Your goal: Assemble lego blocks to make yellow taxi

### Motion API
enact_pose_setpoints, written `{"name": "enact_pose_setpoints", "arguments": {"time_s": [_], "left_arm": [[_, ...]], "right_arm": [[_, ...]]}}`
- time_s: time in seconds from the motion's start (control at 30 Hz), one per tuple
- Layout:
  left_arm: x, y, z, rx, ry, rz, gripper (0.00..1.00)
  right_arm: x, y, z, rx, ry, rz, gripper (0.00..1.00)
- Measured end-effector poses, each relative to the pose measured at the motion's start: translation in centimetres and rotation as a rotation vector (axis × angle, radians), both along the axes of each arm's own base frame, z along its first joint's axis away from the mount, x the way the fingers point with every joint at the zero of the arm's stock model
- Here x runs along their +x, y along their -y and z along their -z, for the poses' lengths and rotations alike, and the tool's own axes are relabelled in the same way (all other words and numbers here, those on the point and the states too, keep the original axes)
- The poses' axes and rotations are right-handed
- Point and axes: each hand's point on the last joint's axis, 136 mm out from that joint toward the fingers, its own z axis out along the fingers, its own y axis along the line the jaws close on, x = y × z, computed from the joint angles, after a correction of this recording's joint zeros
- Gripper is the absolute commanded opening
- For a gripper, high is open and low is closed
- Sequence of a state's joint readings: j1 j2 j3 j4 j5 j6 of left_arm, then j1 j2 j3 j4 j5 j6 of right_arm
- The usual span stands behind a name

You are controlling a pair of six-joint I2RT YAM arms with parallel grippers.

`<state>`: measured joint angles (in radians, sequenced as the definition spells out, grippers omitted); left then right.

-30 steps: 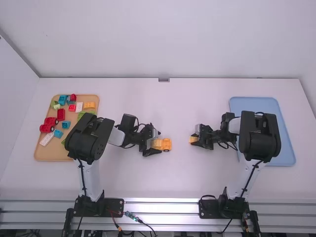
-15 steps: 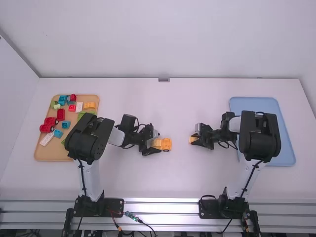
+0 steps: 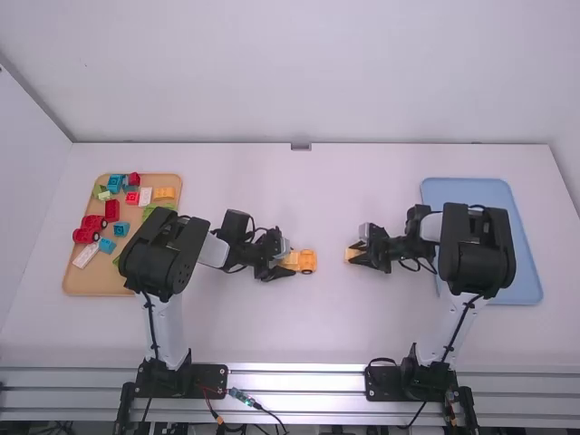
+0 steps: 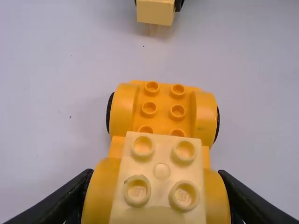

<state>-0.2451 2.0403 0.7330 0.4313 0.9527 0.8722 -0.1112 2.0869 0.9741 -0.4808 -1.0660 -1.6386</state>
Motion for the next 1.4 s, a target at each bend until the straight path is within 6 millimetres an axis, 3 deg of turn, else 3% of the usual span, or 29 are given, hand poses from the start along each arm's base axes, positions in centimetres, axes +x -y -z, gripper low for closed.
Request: {"name": "enact_pose_setpoints", "arguments": {"time_s": [0.2, 0.5, 0.73, 1.0, 1.2, 1.4], "left_arm": [[0.1, 0.0, 0.0, 0.002, 0.007, -0.003, 0.64], [0.5, -0.1, 0.1, 0.014, 0.012, -0.017, 0.60], [0.5, -0.1, 0.1, 0.013, 0.014, -0.018, 0.59], [0.6, -0.1, 0.1, 0.017, 0.016, -0.023, 0.59], [0.7, -0.1, 0.1, 0.017, 0.018, -0.026, 0.57], [1.1, -0.2, 0.1, 0.022, 0.015, -0.047, 0.58]], "right_arm": [[0.8, -1.4, -1.7, 0.020, -0.019, -0.038, 0.00], [0.5, -7.1, -3.1, -0.017, 0.027, -0.223, 0.00], [-0.3, -9.3, -3.1, -0.026, 0.030, -0.280, 0.00], [1.2, -10.3, -2.8, -0.023, 0.085, -0.249, 0.00], [0.5, -10.4, -2.2, -0.025, 0.039, -0.232, 0.00], [0.4, -12.1, -1.5, -0.071, 0.038, -0.236, 0.00]]}}
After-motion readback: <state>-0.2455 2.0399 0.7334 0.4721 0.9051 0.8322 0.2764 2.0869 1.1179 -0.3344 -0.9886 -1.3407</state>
